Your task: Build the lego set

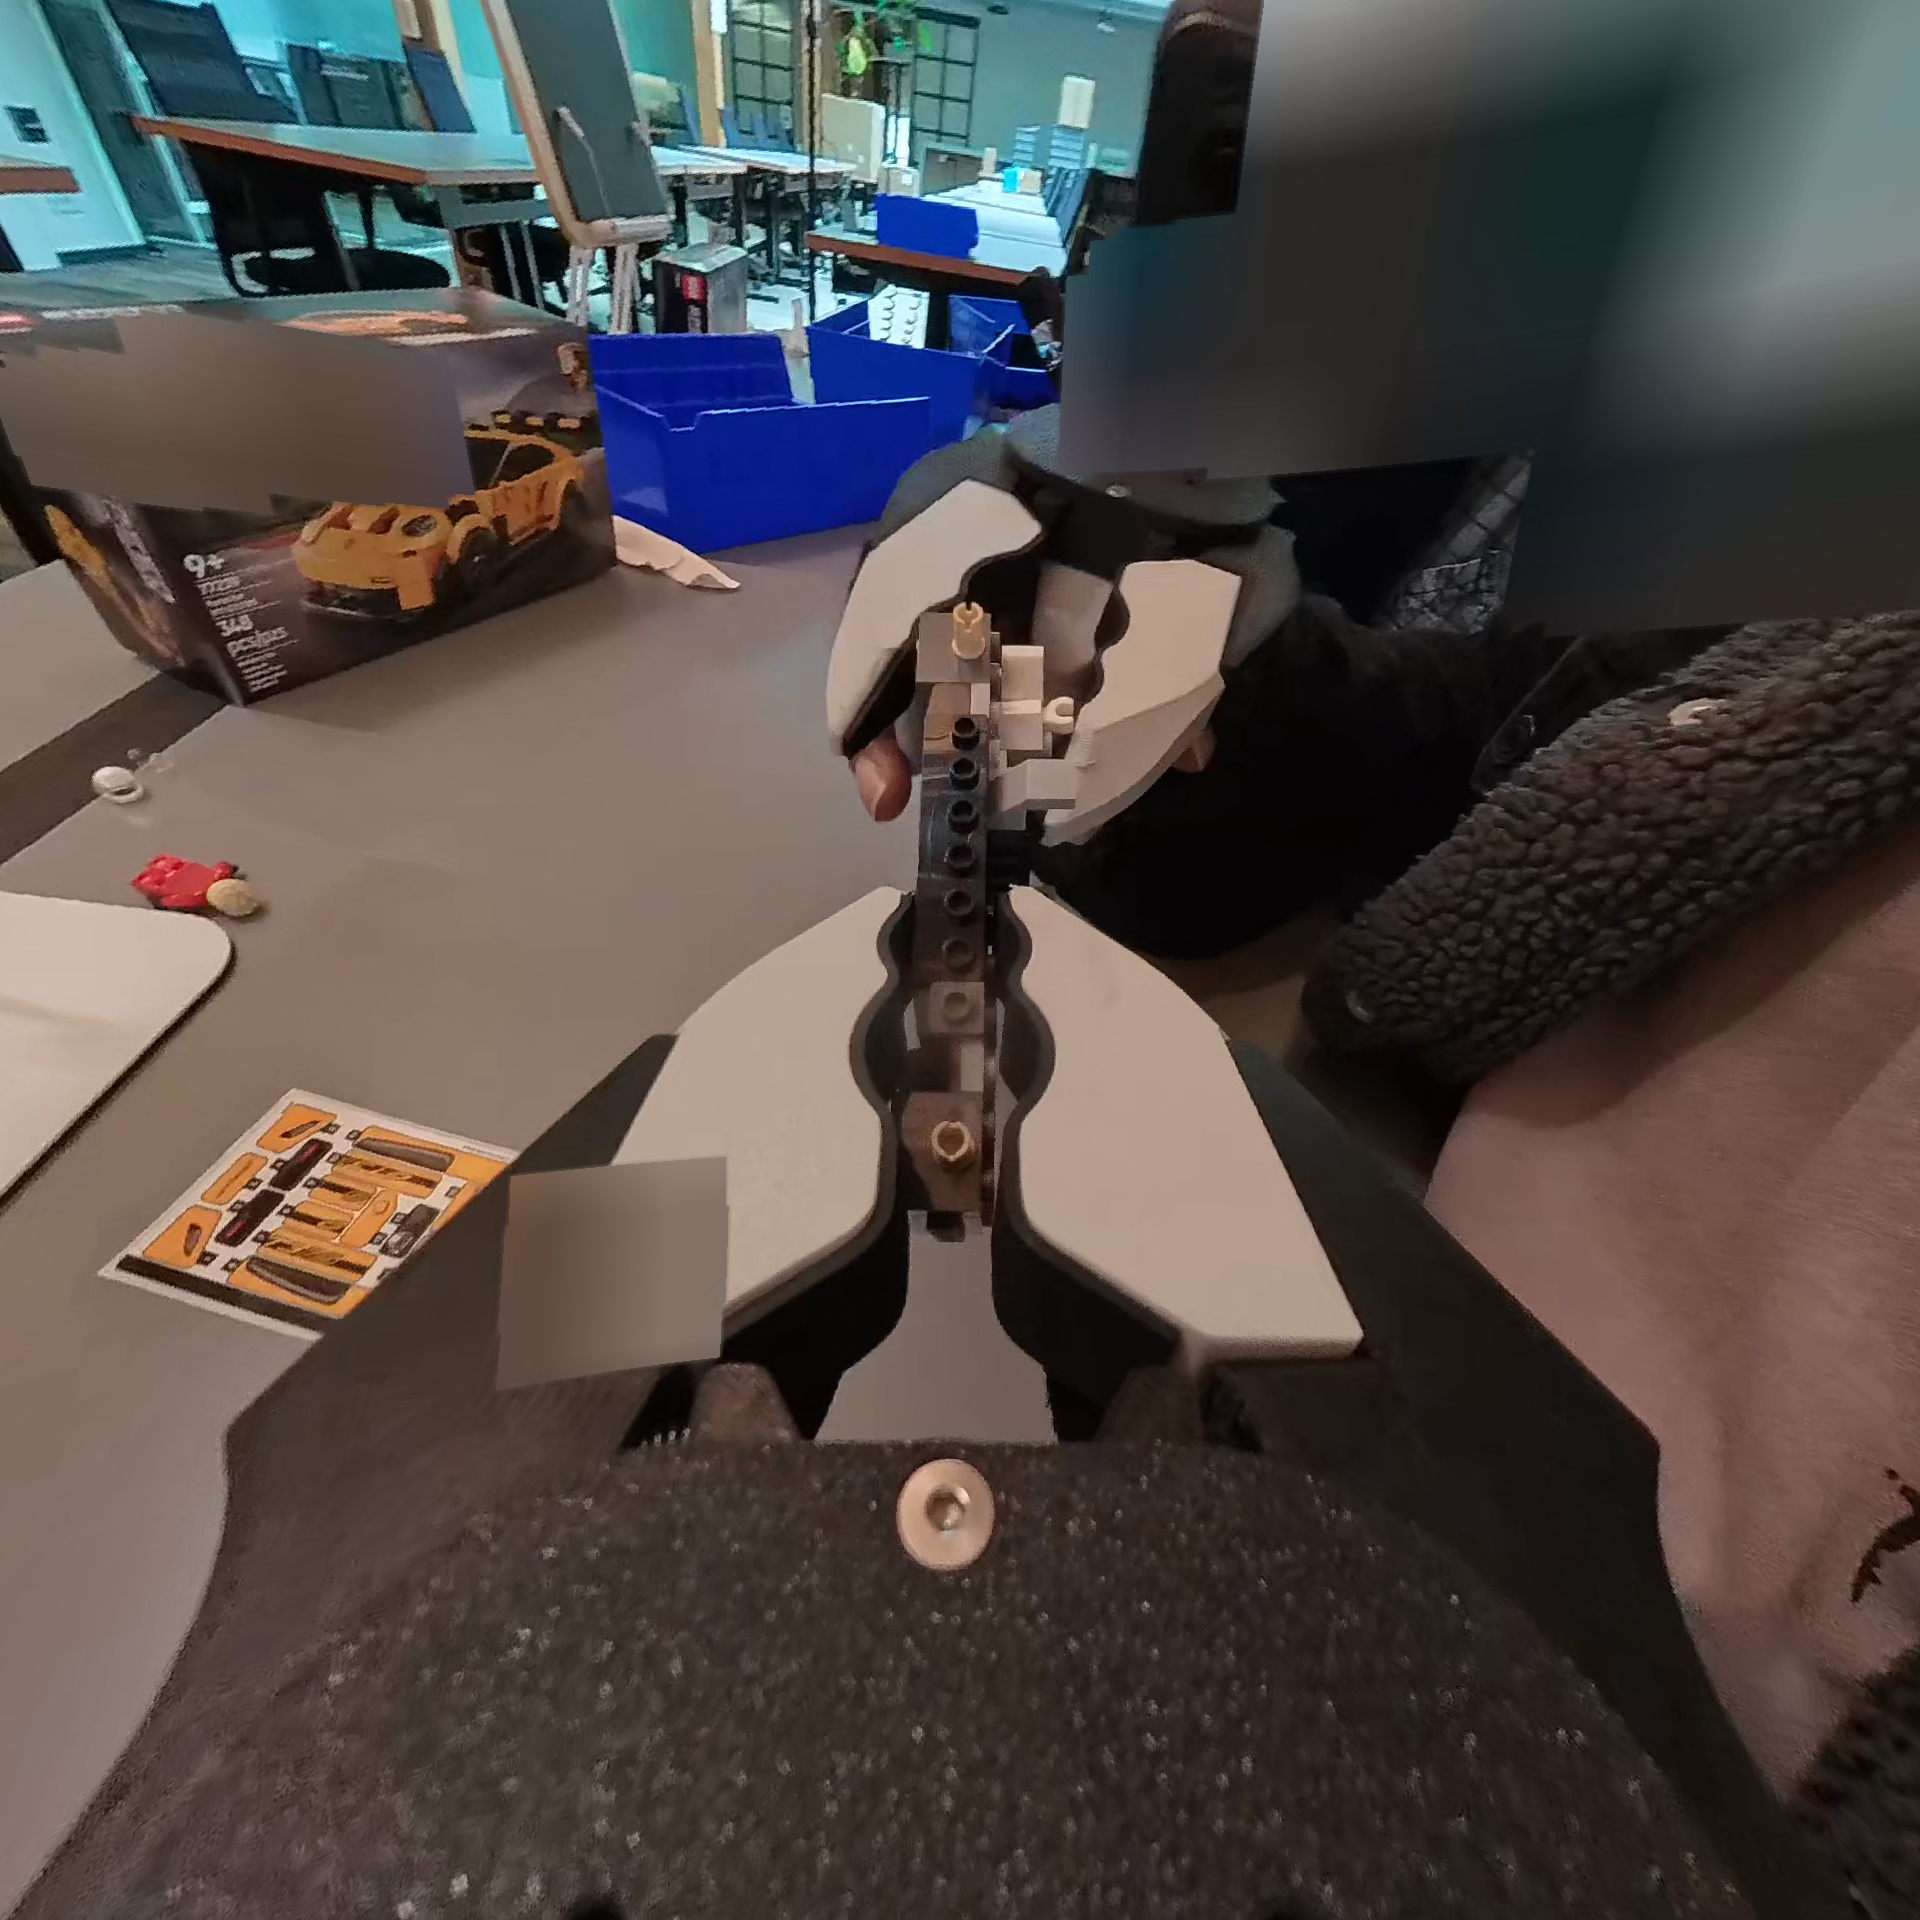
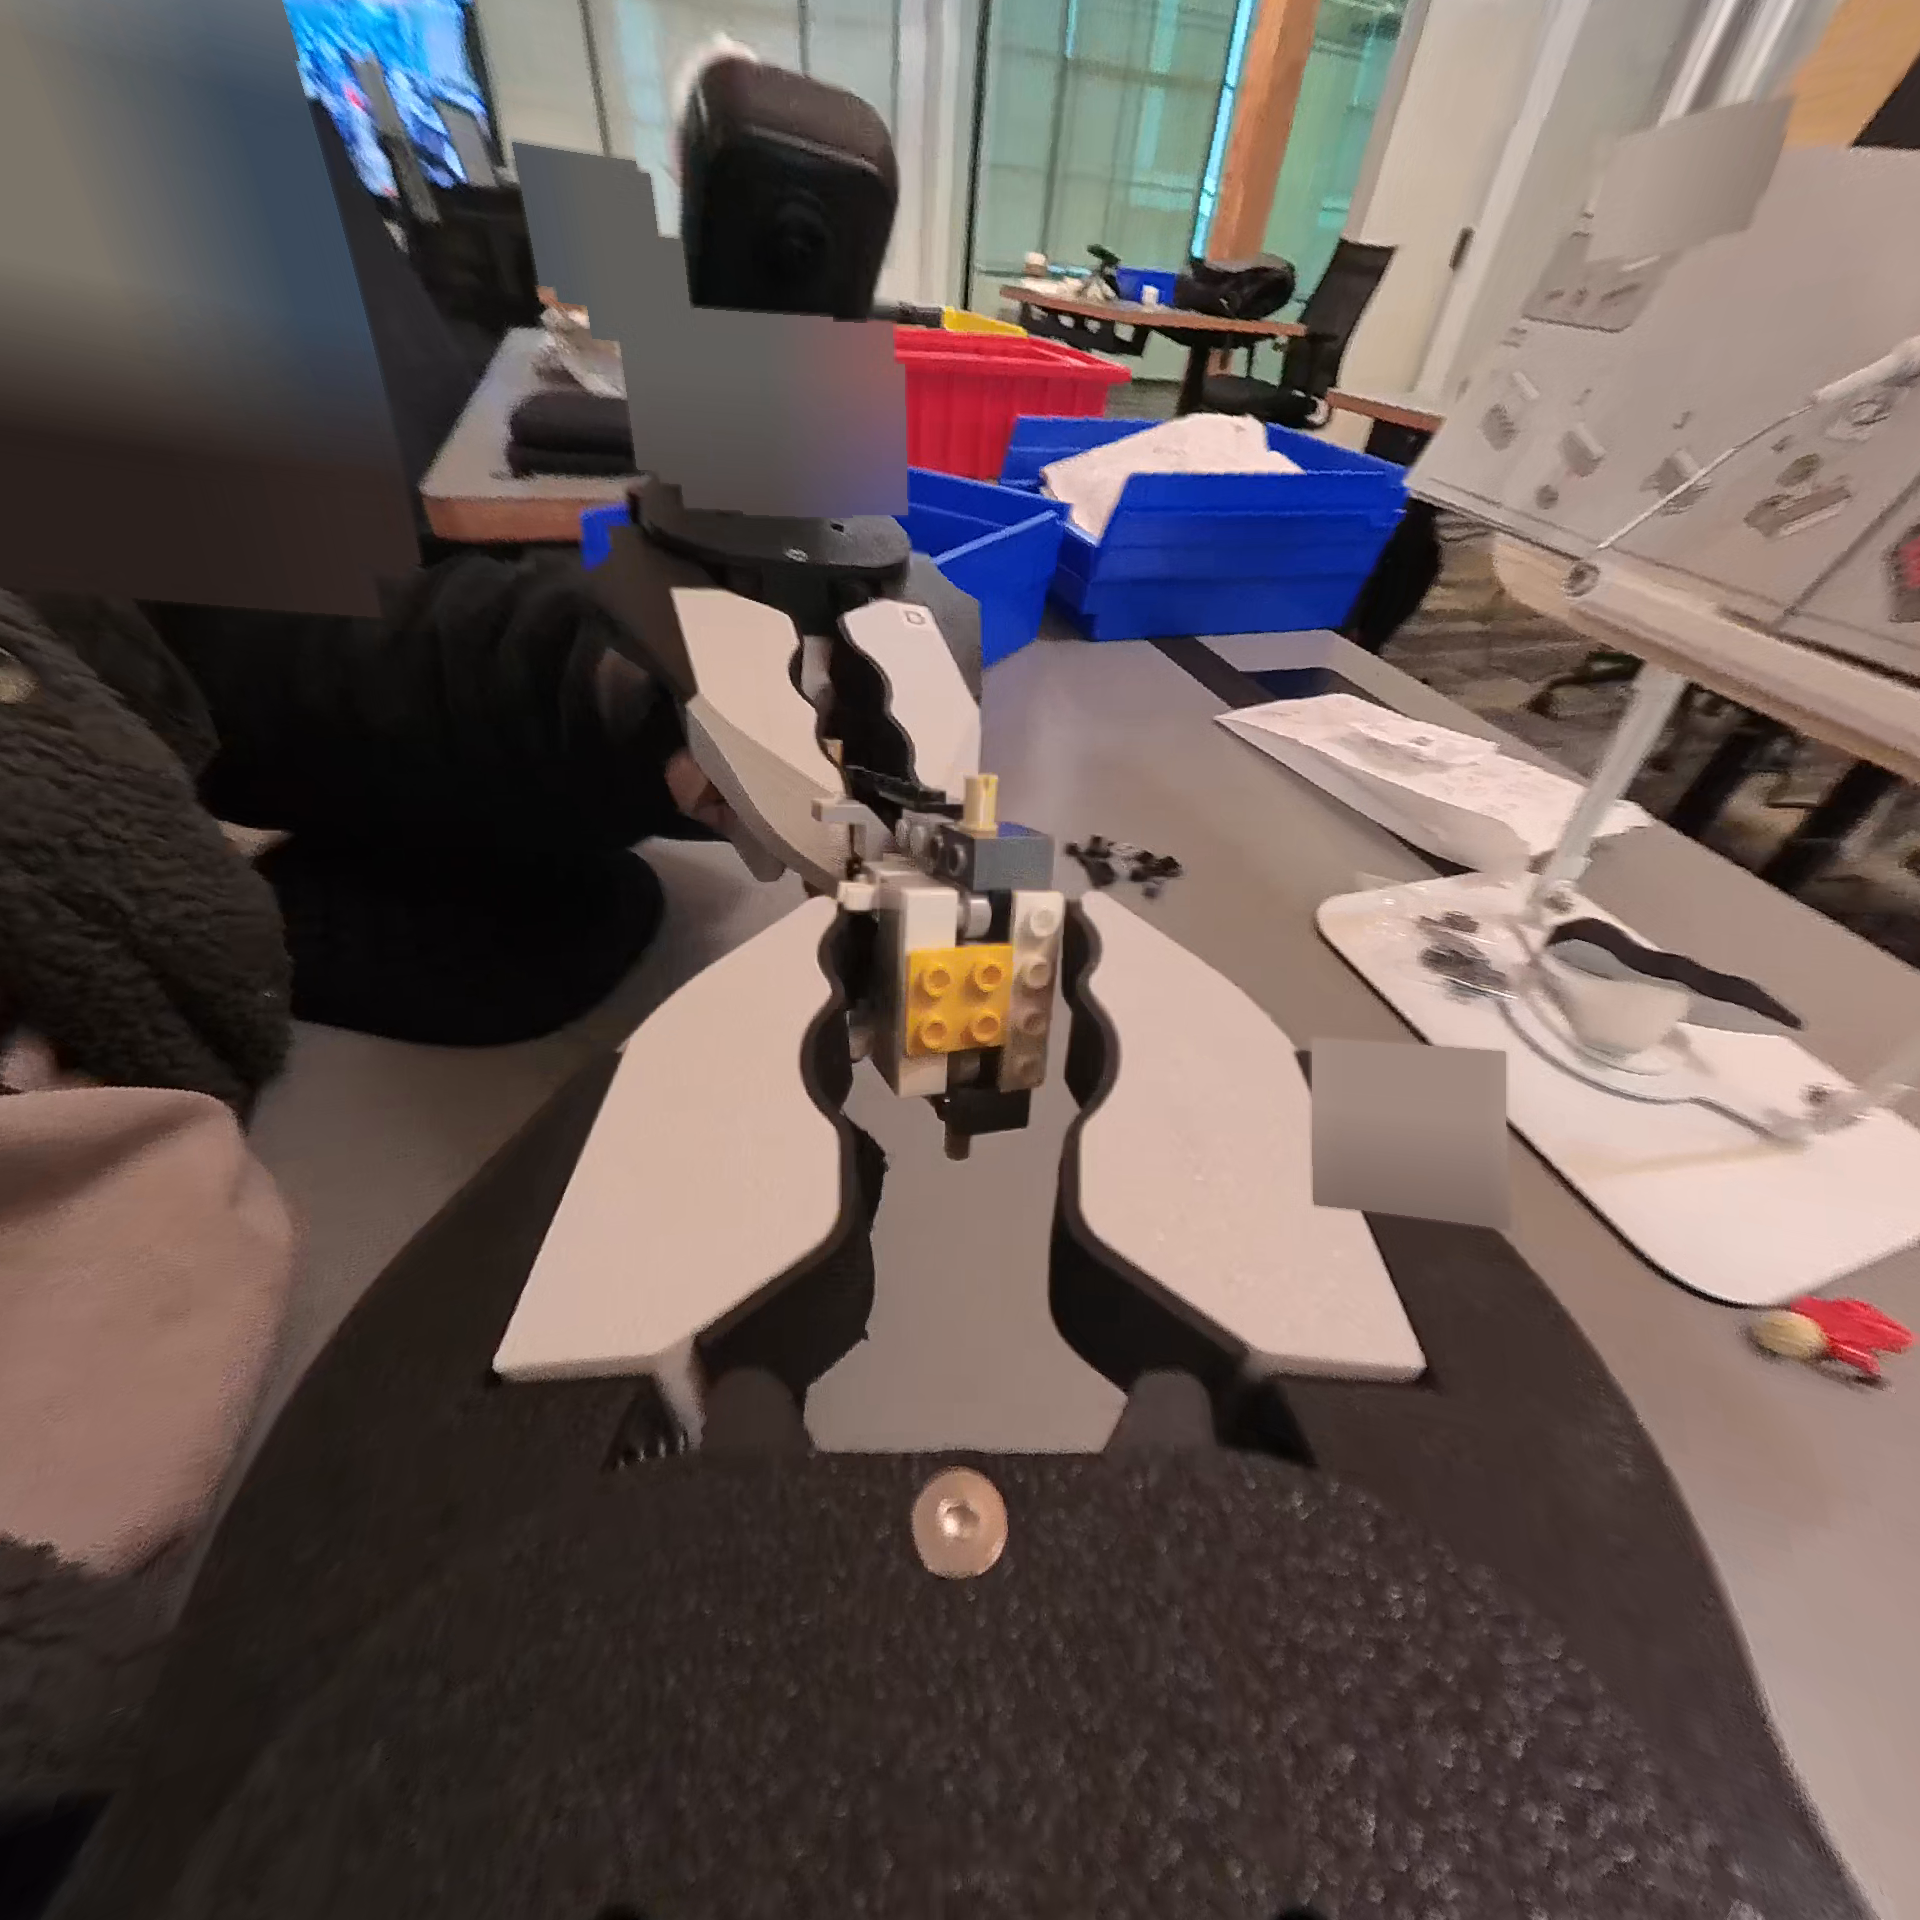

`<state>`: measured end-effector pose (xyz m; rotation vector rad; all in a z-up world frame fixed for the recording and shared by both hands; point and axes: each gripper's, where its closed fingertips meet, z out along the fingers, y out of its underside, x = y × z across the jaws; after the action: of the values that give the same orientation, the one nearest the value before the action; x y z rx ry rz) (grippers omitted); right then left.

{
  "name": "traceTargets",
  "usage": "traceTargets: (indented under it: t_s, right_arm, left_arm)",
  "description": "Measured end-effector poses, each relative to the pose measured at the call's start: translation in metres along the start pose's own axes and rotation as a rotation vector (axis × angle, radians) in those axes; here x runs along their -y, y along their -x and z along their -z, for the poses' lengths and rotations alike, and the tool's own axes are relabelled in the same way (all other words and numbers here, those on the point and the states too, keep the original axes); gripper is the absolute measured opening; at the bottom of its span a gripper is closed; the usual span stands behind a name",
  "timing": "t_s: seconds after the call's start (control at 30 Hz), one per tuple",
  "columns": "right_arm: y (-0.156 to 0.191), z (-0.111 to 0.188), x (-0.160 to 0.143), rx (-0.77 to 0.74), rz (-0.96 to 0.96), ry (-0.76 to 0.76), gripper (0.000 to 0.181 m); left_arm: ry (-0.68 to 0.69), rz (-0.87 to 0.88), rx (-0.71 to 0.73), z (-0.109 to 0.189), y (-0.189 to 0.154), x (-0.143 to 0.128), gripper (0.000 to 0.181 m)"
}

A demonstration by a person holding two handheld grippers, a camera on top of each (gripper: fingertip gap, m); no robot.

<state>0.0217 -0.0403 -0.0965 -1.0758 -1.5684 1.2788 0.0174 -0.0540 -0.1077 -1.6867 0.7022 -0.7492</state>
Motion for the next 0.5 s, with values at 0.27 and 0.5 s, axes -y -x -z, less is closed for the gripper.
traceTargets:
  t_s: [0.27, 0.5]
  right_arm:
    - [-0.001, 0.000, 0.001, -0.020, 0.023, -0.003, 0.039]
    - [-0.013, 0.009, -0.002, -0.124, 0.193, 0.056, 0.050]
  left_arm:
    - [0.006, 0.001, 0.029, -0.001, 0.000, -0.002, 0.014]
    - [0.055, -0.099, 0.116, -0.002, 0.007, -0.006, 0.014]
